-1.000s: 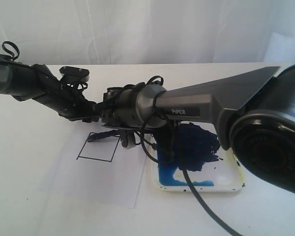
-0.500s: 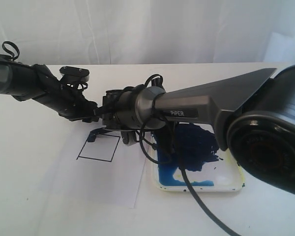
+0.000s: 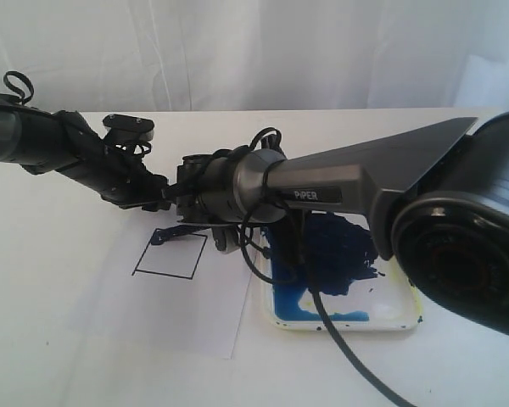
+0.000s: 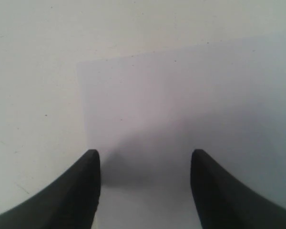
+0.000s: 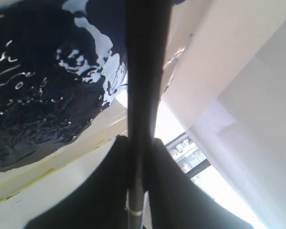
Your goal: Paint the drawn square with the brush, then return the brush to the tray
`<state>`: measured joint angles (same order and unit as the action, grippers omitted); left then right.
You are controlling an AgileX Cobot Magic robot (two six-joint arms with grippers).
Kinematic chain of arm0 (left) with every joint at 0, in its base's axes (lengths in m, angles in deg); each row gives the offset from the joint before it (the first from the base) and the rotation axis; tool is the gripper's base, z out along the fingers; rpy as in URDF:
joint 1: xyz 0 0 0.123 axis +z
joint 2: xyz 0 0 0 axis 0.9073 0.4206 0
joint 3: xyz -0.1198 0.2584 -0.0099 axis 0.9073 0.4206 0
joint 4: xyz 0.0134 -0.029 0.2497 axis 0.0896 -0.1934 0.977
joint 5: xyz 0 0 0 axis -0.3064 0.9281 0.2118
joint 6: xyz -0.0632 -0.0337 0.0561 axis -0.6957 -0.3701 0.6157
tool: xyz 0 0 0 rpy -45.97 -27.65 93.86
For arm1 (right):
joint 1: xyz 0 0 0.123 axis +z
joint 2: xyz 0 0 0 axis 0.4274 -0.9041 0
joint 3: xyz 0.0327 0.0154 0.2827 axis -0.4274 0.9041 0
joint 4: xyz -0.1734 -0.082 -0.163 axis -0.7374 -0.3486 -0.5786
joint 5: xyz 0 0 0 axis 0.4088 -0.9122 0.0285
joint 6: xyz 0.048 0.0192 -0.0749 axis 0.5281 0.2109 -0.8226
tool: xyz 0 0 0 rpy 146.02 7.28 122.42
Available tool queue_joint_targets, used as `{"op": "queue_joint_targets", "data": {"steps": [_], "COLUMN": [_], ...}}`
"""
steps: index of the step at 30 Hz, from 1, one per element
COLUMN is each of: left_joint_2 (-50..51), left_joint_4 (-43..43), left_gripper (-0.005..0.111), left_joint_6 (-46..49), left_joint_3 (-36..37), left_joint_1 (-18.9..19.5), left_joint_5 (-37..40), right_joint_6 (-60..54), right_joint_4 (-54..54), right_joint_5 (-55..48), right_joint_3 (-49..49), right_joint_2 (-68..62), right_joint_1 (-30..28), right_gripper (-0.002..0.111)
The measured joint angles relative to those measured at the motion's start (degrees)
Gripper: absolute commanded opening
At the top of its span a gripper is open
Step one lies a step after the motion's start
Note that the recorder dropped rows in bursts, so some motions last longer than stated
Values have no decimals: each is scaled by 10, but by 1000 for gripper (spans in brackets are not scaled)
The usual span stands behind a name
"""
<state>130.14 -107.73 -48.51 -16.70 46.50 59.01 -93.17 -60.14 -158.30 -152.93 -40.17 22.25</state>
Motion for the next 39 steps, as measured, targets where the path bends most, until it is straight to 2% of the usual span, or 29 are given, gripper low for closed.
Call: {"op": "queue_joint_targets", "data": {"steps": [39], "left_joint_2": [0], "left_joint_4": [0], "left_gripper": [60], "left_joint_6": [0], "left_joint_3": [0], "left_joint_1": [0], "left_joint_5": [0], "right_joint_6": [-35], "right_joint_4": [1], "right_joint_5": [-4], "right_joint_3": [0], "right_joint_2": [2], "right_joint_1": [-7], "right_gripper": [0]}}
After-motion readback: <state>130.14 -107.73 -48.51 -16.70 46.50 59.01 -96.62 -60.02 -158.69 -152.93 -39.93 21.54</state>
